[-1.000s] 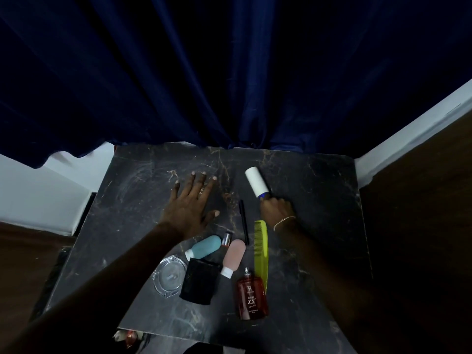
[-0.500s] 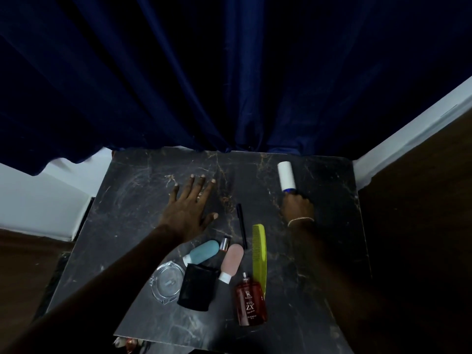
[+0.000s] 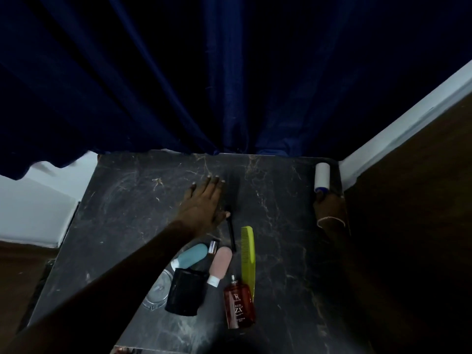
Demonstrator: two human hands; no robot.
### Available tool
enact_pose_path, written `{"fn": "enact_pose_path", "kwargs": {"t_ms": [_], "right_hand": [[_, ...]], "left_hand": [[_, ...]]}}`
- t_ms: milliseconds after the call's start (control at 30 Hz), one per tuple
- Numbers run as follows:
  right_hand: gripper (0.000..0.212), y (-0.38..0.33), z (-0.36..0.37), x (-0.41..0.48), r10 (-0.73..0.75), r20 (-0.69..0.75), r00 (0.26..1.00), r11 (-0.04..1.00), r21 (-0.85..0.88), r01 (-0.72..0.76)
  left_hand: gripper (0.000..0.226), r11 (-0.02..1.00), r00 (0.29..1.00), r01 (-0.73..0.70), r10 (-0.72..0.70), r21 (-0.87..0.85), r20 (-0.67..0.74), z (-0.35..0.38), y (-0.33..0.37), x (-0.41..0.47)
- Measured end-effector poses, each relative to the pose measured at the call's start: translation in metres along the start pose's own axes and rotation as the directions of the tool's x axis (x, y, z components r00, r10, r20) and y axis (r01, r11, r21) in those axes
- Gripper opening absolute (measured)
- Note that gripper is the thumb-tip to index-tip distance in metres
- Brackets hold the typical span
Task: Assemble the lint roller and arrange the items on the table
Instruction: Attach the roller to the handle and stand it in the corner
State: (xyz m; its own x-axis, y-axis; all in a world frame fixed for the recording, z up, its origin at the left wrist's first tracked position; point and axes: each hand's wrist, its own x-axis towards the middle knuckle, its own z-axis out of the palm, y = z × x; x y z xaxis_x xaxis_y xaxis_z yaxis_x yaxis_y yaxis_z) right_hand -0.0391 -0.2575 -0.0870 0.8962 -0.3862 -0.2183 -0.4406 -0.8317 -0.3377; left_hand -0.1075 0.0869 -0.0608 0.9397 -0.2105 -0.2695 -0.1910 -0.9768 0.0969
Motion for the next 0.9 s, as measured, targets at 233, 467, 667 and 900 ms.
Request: {"fn": "enact_pose_path", "kwargs": {"t_ms": [233,467,667,900], "right_hand": [[0.045,-0.007,-0.004,-0.003,0.031,0.121,0.992,0.958,0.278,-0.064],[0.023,-0.017,-0.029,0.013,-0.011,0.295,0.955,0.916,0.386,-0.108],[0.017,-0.039,-0.069,0.040,-0.233,0.241,0.942,0.956,0.232,0.177],[0.014,-0.064,-0.088,0.073,-0.361,0.015,0.933,0.900,0.267,0.344]], "left_hand": [[0.092,0.976,0.999,-0.050,0.049,-0.214,-0.010,-0.004,0.045,0.049],[0.097,0.887,0.989,-0.149,0.125,-0.437,-0.083,0.009,0.106,0.121],[0.071,0.792,0.973,-0.222,0.145,-0.569,-0.177,0.003,0.153,0.165],[0.052,0.651,0.993,-0.087,-0.003,-0.754,-0.117,-0.001,0.176,0.198]]}}
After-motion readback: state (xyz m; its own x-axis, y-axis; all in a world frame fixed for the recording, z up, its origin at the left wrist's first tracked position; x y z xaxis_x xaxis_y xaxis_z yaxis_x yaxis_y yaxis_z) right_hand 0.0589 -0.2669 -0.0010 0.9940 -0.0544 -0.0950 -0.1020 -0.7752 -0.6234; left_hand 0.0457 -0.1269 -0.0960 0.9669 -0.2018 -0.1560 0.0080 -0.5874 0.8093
